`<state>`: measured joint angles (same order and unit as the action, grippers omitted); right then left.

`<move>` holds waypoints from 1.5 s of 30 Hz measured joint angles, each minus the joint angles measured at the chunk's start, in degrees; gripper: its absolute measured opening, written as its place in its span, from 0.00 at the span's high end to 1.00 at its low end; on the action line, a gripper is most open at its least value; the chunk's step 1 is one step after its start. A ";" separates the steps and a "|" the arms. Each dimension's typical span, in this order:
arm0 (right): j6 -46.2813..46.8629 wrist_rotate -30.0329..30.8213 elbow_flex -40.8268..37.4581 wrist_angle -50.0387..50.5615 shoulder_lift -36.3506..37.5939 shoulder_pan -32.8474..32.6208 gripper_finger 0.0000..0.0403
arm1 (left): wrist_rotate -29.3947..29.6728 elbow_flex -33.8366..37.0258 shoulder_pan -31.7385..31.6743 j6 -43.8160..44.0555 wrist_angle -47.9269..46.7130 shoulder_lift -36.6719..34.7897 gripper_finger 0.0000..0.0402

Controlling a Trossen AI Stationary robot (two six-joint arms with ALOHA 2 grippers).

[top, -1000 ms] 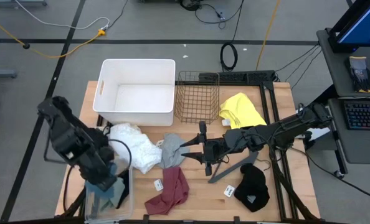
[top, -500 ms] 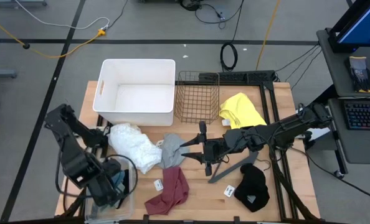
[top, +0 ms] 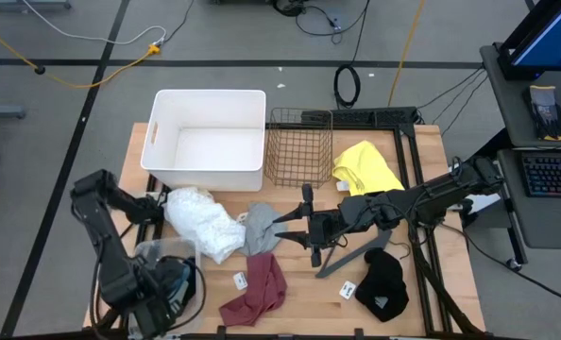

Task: Pick & Place Cloths
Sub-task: Put the blue sock into the transparent bin, then put the black underwear into the wire basket

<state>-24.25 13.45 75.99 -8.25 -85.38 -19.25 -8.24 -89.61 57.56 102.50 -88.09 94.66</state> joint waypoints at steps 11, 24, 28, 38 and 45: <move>1.27 0.00 0.00 0.07 0.00 0.00 0.66 | -1.08 12.61 1.07 -2.42 11.12 -0.01 1.00; 1.12 0.00 0.00 0.11 0.00 0.00 0.66 | -2.72 17.13 1.02 -3.04 17.82 -0.01 0.98; 1.09 0.00 0.00 0.09 0.00 0.02 0.66 | -2.74 17.12 1.02 -3.23 18.14 -0.01 0.96; 1.07 0.00 0.00 0.07 0.00 0.00 0.66 | -6.35 17.12 0.91 -3.47 18.14 -0.28 0.57; 1.07 -0.02 0.00 0.02 0.00 0.01 0.66 | -12.47 16.86 0.54 -3.13 18.08 -4.43 0.39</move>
<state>-23.18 13.44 75.99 -8.23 -85.38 -19.23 -20.71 -72.76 58.11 99.37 -70.02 90.23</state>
